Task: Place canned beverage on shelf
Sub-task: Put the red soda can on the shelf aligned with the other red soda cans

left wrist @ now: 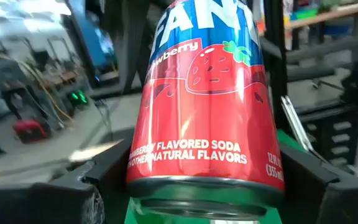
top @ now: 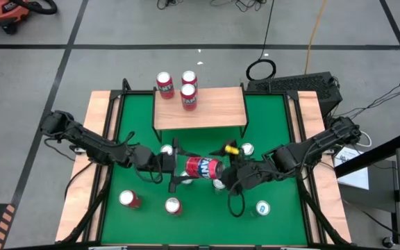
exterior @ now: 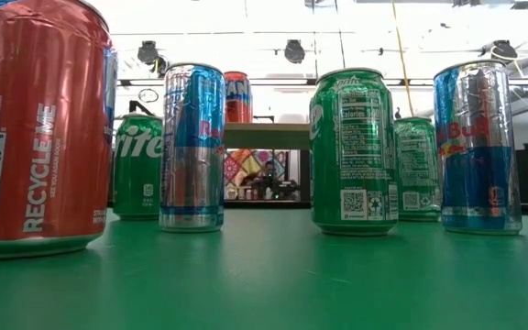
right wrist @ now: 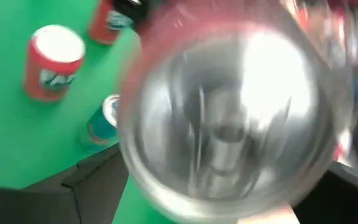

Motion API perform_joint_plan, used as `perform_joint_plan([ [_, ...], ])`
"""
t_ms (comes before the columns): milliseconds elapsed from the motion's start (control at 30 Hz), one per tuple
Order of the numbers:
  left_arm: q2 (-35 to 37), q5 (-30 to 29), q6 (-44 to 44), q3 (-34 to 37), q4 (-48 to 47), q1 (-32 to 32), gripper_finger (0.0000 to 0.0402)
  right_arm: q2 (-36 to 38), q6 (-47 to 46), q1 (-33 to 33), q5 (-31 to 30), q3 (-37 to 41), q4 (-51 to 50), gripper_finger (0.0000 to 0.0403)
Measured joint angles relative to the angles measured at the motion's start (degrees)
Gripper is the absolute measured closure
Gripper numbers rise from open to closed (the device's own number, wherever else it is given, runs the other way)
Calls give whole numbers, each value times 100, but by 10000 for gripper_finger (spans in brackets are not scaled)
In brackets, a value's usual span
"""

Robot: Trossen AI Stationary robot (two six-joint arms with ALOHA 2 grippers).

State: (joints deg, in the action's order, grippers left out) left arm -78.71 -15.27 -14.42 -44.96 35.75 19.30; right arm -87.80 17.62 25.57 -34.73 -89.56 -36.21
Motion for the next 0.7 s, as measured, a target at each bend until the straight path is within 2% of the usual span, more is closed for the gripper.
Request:
perform_joint_plan([
  [167,-1,-1150,-759,-4,323,339,114,3,-2391,-33,-165,95,-126,35],
  [300,12,-2145,-1382,-14,1023,638,114,3,-3010,-75,-374,602,730,35],
  [433,10,-2994,-2034,-14,1287,944,114,12,-2883,-124,-714,1377,2837,35],
  [600,10,-4073,-2564,-14,1409,1141,114,12,-2252,-324,-713,2157,5297,35],
  [700,10,-4437,-2678,-14,1440,1187,114,14,-2012,-448,-480,2450,6281,35],
])
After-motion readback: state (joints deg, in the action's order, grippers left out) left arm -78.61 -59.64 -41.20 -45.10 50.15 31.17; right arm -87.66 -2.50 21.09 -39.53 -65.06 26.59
